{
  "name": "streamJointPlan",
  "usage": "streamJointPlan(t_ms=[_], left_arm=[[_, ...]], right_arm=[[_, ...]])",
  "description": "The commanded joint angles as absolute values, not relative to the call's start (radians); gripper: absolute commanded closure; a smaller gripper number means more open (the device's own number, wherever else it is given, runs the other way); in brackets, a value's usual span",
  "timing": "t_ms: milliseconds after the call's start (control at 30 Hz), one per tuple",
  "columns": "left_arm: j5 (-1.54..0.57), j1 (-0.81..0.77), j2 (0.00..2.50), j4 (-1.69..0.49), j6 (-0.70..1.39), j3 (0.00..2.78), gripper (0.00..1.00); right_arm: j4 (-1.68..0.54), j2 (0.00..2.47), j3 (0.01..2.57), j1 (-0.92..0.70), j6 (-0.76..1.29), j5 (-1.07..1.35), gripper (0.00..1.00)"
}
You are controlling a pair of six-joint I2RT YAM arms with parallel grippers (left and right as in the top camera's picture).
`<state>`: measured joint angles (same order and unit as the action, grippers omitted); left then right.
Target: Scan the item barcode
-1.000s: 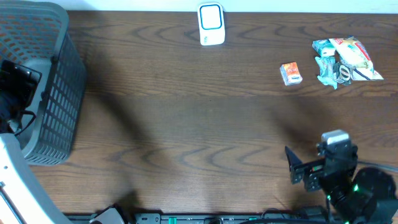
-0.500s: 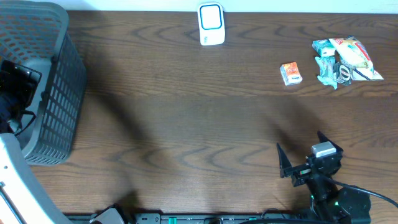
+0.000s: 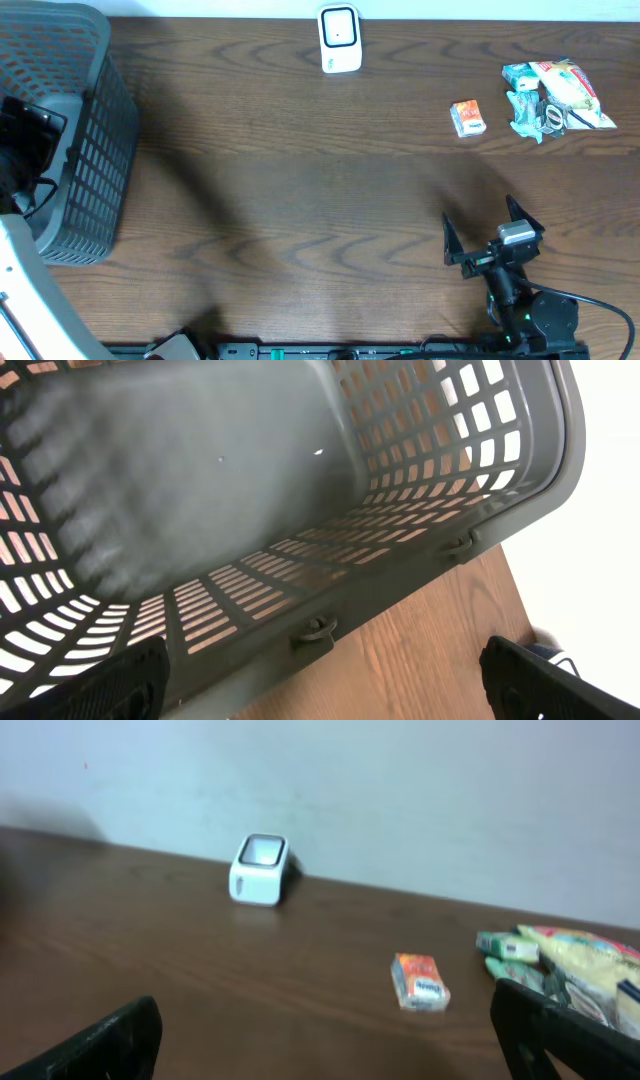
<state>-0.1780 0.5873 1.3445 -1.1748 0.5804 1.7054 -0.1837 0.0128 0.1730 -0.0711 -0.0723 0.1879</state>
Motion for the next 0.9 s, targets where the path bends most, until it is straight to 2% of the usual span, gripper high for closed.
streamJointPlan(t_ms=[0, 333, 667, 867], left_arm=[[-0.173, 0.591, 1.339, -1.176, 0.589, 1.719, 0.02], [-0.173, 0.591, 1.339, -1.176, 0.589, 1.719, 0.02], [-0.173, 0.591, 1.339, -1.176, 0.589, 1.719, 0.02], [-0.173, 0.591, 1.339, -1.176, 0.589, 1.719, 0.02]], right_arm=[[-0.124, 0.006, 0.13, -0.064, -0.056, 0.197, 0.01], [0.076, 0.006, 0.005, -0.064, -0.055, 0.194, 0.01], [0.046, 0.006, 0.005, -0.064, 0.022, 0.068, 0.01], [-0.079, 0.006, 0.005, -0.064, 0.082, 0.014, 0.01]])
